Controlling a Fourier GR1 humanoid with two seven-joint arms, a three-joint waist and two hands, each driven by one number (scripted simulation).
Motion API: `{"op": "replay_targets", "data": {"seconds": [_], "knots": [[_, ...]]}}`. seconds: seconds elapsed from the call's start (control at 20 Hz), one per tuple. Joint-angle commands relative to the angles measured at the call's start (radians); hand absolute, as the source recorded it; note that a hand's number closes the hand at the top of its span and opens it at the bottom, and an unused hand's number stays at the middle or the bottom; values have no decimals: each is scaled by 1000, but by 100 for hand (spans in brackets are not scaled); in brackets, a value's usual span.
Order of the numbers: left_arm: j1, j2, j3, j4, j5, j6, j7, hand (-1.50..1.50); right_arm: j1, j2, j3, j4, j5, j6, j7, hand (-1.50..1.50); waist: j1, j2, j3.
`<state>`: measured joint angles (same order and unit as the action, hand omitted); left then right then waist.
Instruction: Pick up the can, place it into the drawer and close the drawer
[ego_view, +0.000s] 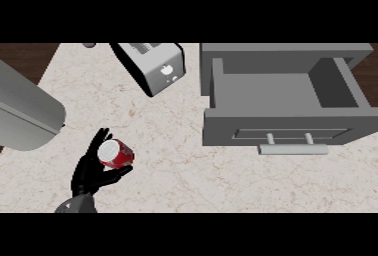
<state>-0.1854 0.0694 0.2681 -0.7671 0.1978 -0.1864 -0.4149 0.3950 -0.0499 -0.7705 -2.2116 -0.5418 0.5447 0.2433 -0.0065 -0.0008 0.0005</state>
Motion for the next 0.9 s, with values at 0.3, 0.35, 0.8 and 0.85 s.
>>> {"op": "replay_targets", "data": {"seconds": [0.3, 0.35, 0.8, 0.85], "knots": [[-129, 21, -5, 91, 61, -103, 41, 150, 37, -5, -30, -8, -71, 28, 15, -150, -3, 0, -1], [-48, -34, -52, 11, 38, -107, -7, 150, 5, 5, -7, 11, -20, 26, -2, -150, 3, 0, 0], [-79, -67, -101, -178, 128, 52, 62, 150, 68, 49, -12, -24, -35, 47, -16, -150, 2, -3, 0], [-132, -53, -31, -143, 112, 51, 99, 150, 18, -11, -39, -16, -91, -9, 38, -150, 2, -1, 0]]}}
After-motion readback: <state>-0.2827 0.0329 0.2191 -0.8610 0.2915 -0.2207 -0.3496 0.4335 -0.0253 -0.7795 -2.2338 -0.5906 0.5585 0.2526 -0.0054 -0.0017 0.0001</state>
